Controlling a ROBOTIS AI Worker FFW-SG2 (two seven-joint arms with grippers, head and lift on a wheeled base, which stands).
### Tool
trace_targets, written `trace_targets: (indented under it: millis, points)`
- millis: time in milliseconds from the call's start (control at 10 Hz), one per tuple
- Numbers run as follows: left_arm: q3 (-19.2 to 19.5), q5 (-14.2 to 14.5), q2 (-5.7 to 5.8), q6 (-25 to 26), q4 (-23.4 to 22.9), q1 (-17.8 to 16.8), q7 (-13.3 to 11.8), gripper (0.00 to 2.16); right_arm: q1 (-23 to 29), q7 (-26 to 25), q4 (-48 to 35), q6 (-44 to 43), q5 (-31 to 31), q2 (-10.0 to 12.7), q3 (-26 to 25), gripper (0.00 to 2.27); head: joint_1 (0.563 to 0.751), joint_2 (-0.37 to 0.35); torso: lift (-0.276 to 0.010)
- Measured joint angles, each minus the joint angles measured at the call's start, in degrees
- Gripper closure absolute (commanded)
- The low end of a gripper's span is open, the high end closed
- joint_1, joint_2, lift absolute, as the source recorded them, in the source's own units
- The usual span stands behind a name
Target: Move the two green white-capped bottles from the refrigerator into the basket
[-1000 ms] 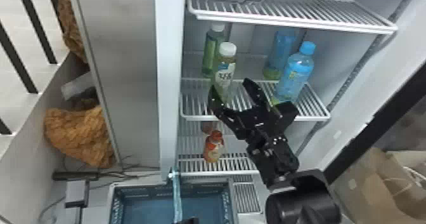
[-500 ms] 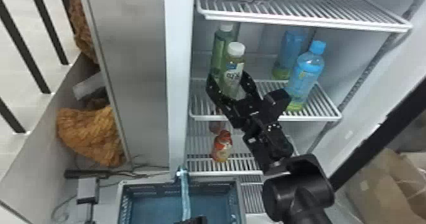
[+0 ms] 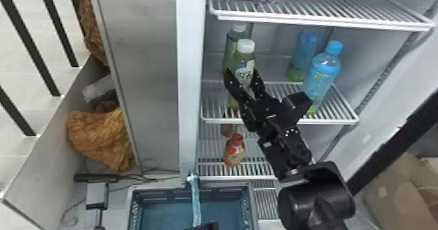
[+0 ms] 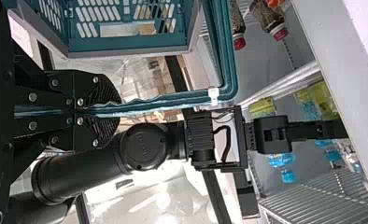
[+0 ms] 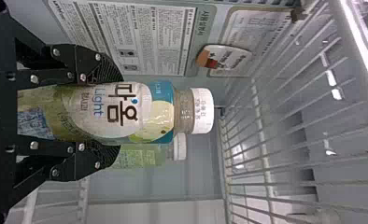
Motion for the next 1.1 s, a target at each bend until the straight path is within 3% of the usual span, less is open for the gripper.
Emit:
trace_targets:
  millis: [400, 800, 1100]
  points:
    - [0.02, 0.02, -0.01, 0.0, 0.0, 0.03, -0.01, 1.2, 4.54, -0.06, -7.84, 1.28, 0.56, -0.47, -1.03, 0.84, 0.695, -0.152, -0.004]
    - [0.2, 0.01, 0.06, 0.0, 0.0, -0.01, -0.02, 1.2, 15.77, 0.03, -23.74, 8.8, 0.19, -1.72, -4.1, 0.84, 0.695, -0.182, -0.004]
    - [-0.07, 0.0, 0.2, 0.0, 0.0, -0.12, -0.01, 1.2, 20.82, 0.86, -29.72, 11.46, -0.63, -2.08, -5.99, 0.84, 0.695, -0.208, -0.004]
